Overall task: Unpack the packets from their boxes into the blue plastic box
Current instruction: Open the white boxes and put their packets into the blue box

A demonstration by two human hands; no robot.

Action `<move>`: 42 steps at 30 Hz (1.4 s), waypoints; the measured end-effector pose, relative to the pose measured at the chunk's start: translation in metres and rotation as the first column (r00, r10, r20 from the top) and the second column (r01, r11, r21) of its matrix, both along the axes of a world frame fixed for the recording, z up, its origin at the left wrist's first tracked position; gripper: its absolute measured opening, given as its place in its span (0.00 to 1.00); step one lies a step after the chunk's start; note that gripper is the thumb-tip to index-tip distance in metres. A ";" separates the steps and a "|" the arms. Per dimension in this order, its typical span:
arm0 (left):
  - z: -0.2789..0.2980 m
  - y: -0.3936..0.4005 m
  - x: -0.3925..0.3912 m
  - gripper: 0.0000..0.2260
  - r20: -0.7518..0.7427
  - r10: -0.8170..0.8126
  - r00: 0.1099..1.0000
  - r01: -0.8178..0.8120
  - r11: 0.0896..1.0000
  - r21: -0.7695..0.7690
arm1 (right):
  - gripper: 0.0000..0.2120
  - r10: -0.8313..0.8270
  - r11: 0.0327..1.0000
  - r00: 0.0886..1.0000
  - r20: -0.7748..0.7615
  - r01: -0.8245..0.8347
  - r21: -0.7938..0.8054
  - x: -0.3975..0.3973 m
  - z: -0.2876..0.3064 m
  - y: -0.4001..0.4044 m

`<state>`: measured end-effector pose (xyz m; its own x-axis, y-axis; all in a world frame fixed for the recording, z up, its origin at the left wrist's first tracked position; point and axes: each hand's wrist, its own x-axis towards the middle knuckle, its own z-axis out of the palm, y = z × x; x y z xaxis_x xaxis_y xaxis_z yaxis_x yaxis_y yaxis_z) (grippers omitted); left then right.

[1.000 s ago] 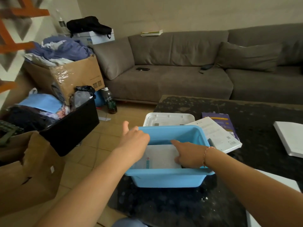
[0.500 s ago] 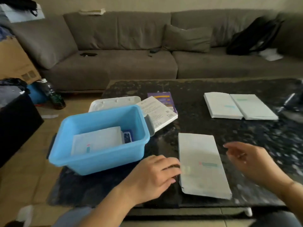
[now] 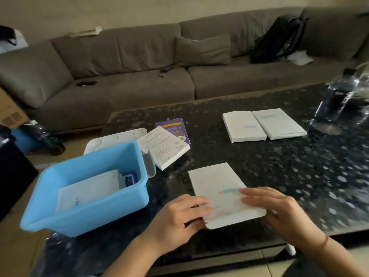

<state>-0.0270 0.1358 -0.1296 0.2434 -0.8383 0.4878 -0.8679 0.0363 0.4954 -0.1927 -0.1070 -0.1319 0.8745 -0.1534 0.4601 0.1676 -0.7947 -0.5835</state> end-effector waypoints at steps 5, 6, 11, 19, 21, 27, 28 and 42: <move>0.062 -0.004 -0.002 0.14 -0.216 0.025 0.976 -0.085 0.959 -0.269 | 0.10 -0.103 0.946 0.974 0.202 0.034 0.321 0.015 0.066 0.014; 0.069 -0.006 -0.001 0.14 -0.275 0.048 0.960 -0.128 0.952 -0.279 | 0.14 -0.111 0.925 0.974 0.196 0.029 0.379 0.020 0.073 0.018; 0.076 -0.012 0.011 0.11 -0.328 0.167 0.930 -0.266 0.920 -0.287 | 0.17 -0.103 0.880 0.980 0.171 0.009 0.475 0.042 0.080 0.035; 0.074 -0.003 0.017 0.11 -0.304 0.154 0.940 -0.235 0.939 -0.251 | 0.10 -0.084 0.832 0.984 0.159 -0.019 0.554 0.038 0.082 0.037; 0.074 -0.002 0.016 0.11 -0.331 0.143 0.933 -0.232 0.940 -0.249 | 0.10 -0.094 0.837 0.985 0.146 -0.001 0.547 0.039 0.083 0.038; 0.075 -0.005 0.011 0.05 -0.352 0.154 0.923 -0.249 0.937 -0.244 | 0.08 -0.092 0.874 0.990 0.105 0.030 0.485 0.038 0.089 0.039; 0.075 -0.005 0.011 0.05 -0.358 0.150 0.922 -0.247 0.938 -0.242 | 0.08 -0.083 0.873 0.992 0.098 0.024 0.487 0.038 0.089 0.038; 0.073 -0.003 0.007 0.05 -0.413 0.012 0.911 -0.111 0.970 -0.216 | 0.07 0.042 0.916 0.993 0.108 -0.082 0.394 0.033 0.096 0.037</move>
<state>-0.0204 0.1324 -0.0562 0.5088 -0.6918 0.5124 -0.5975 0.1448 0.7887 -0.1600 -0.0698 -0.0357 0.8436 -0.2873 0.4537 0.2792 -0.4871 -0.8275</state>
